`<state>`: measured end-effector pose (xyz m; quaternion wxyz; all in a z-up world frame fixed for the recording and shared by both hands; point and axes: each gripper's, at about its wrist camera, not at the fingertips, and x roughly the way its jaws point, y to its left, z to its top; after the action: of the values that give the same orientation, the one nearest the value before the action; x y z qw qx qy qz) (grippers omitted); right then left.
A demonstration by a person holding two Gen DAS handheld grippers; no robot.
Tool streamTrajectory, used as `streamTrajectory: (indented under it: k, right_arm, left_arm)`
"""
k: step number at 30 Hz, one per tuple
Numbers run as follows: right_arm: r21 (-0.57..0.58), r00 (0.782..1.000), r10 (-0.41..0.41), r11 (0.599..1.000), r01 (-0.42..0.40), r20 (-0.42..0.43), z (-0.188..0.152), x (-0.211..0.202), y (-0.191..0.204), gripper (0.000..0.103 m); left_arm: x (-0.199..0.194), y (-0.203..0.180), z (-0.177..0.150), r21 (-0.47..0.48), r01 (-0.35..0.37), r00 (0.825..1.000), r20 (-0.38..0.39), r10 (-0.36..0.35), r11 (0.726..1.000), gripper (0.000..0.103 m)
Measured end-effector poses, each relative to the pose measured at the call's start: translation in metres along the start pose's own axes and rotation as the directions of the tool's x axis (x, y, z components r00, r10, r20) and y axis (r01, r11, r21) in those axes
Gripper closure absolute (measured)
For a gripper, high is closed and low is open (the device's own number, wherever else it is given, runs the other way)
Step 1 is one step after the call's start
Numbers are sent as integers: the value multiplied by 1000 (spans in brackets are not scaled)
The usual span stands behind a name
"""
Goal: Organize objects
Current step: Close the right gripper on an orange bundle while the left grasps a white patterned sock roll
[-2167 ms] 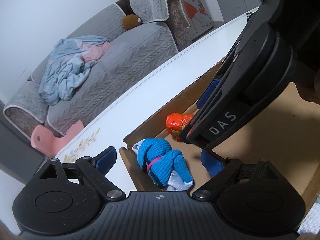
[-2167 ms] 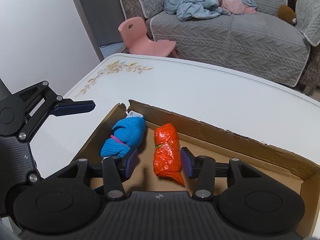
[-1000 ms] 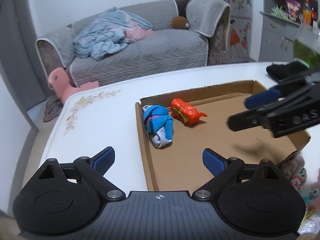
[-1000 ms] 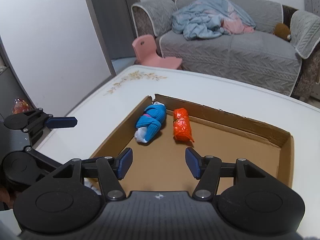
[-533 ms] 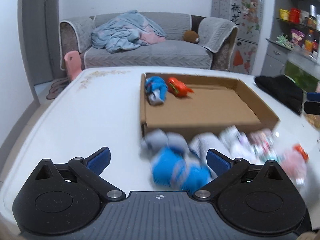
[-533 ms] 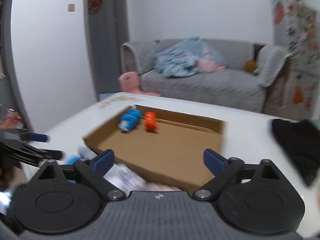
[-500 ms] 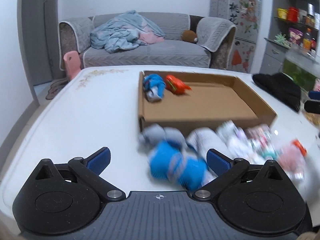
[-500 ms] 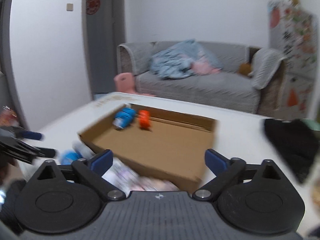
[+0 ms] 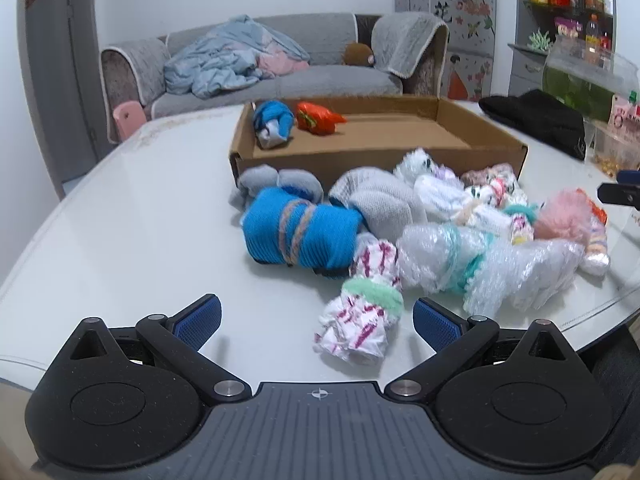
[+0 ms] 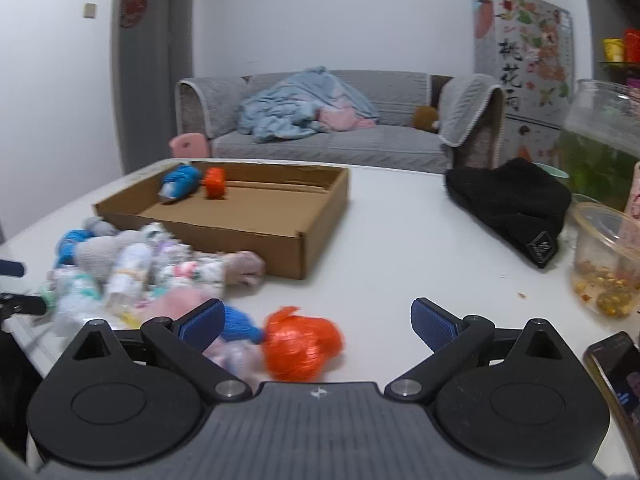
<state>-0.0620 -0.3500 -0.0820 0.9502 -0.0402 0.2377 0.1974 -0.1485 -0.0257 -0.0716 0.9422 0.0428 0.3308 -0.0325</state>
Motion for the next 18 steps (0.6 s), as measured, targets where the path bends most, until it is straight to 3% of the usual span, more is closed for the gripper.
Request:
streamTrajectory:
  k: [2,9,13,14,16,18]
  right_arm:
    - [-13,1000,-13,1000,13,-21,-1,6,-2,15]
    - [-22,999,-2,1000,1,-54,-13,18,-5,19]
    - [-34,998,9,999,-11,-64,-17,23,-5,21]
    - [-32,997,18,999,-20,-69,-19,24,-7,24]
    - [-22,996,32,999,-34,-81,-21,27,-8,44]
    - [-13,994,43,999,-45,-99,-23,28,-9,54]
  left_arm:
    - [2,-3,-1,7,-2,1000,-1,2,1000,1]
    - [11,-14,-1,26,39,999,-7,-38,999,5]
    - [10,-17,1,23,80,997,-8,-80,997,17]
    - [10,-17,1,19,90,996,-7,-90,996,20]
    - [9,-19,1,15,92,996,-2,-92,996,28]
    - [8,-20,2,10,94,996,2,-94,995,36]
